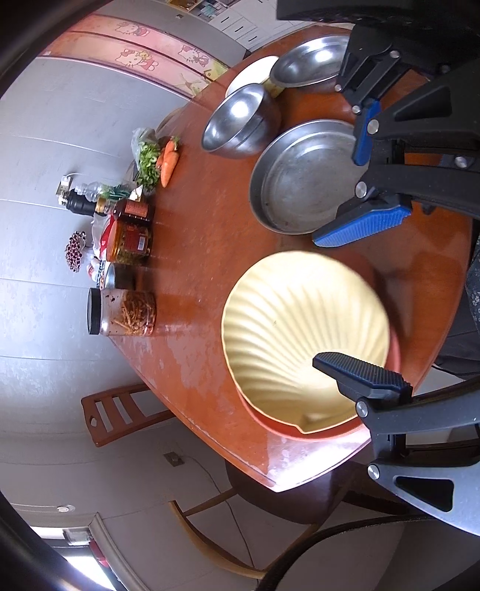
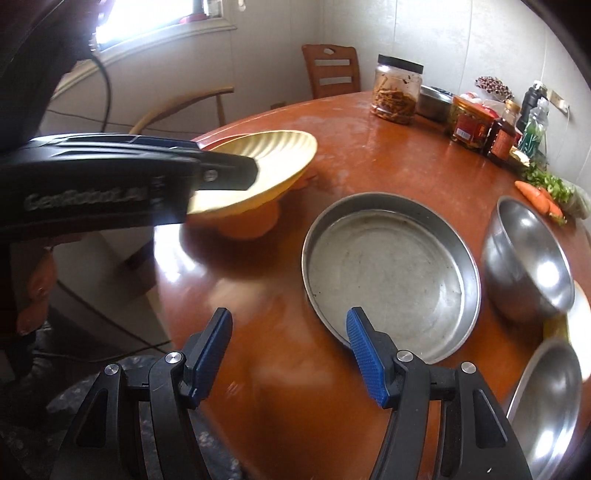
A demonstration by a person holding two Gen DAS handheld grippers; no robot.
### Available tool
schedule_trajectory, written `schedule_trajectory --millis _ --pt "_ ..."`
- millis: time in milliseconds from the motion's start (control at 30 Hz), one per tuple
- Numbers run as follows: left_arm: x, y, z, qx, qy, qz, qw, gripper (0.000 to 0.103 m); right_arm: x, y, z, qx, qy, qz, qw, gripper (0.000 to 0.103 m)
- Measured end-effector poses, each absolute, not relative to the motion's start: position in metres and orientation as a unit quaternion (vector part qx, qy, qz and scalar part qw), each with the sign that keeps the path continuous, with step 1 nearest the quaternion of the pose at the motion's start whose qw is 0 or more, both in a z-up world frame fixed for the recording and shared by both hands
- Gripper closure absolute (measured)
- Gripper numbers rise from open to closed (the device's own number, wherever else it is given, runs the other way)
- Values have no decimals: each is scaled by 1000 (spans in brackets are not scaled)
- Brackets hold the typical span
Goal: Organize plates and bowls
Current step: 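Move the left tool to the flat steel tray and grasp its rim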
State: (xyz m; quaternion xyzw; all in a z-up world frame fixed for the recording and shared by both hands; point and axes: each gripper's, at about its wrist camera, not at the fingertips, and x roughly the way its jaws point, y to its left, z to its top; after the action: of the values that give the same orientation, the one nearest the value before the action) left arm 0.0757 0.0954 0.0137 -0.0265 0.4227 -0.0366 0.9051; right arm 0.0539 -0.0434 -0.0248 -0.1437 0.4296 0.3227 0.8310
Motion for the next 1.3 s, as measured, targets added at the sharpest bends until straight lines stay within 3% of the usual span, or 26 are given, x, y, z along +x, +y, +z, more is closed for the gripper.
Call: schedule_trajectory --millis 633,1000,1300 --pt "38 55 14 -14 413 -60 909 44 -18 -81 -9 -119 403 324 848 37" --pt "45 44 -10 -25 438 -81 895 44 -4 -132 -14 12 417 242 876 37" --pt "54 40 -26 -28 452 -95 886 44 16 -126 -26 1 418 214 883 37"
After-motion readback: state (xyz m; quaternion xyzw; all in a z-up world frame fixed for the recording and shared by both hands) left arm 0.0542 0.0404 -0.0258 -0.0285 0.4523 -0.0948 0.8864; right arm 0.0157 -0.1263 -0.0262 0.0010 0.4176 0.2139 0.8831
